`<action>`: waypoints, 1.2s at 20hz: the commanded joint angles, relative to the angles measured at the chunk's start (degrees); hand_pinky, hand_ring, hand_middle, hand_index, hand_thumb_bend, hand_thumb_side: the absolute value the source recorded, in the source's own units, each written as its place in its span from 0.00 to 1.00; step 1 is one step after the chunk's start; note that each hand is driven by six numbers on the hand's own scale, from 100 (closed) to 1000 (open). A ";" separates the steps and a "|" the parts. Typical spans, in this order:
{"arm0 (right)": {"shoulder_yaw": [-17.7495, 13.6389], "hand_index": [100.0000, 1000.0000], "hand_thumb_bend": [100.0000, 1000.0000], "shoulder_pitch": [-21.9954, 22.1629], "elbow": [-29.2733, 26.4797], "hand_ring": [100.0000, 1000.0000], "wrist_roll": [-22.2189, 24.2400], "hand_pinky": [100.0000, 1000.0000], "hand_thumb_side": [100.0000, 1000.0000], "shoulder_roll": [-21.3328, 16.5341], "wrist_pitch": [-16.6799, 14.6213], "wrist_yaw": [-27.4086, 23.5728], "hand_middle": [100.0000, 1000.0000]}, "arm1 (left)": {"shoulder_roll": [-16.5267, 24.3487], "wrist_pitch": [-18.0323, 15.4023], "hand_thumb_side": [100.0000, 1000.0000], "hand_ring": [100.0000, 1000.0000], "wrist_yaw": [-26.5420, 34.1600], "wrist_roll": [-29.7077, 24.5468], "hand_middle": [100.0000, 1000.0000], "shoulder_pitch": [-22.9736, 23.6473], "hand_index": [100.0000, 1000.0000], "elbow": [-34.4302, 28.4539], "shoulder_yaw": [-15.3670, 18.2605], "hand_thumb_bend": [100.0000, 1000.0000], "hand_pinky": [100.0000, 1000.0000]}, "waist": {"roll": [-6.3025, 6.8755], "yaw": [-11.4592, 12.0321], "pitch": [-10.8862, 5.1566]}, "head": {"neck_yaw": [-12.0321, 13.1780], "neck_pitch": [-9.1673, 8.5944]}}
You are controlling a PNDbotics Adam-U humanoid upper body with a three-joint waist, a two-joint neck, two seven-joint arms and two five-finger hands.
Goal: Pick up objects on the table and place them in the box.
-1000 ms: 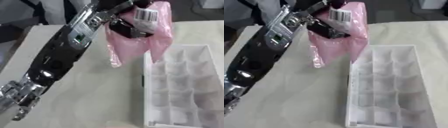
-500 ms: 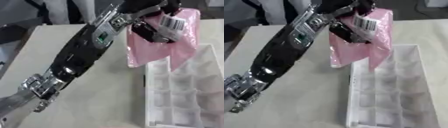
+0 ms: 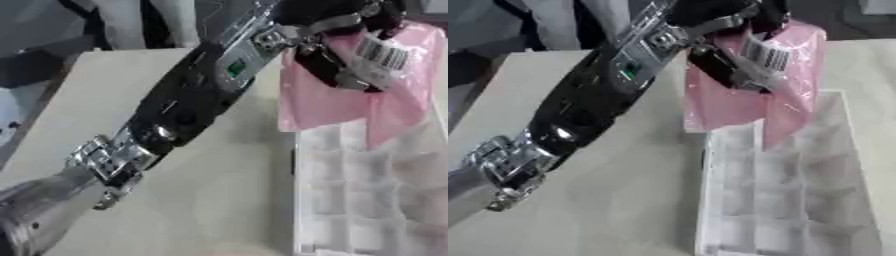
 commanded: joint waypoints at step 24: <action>-0.18 0.61 0.19 -1.15 -1.08 0.57 -3.18 0.48 0.64 -0.60 -1.24 0.35 0.56 | 0.98 -12.44 0.59 0.75 -6.31 -17.10 0.73 -1.51 0.81 -8.61 3.45 0.91 0.68 | -0.79 0.37 -0.37 | 0.90 0.00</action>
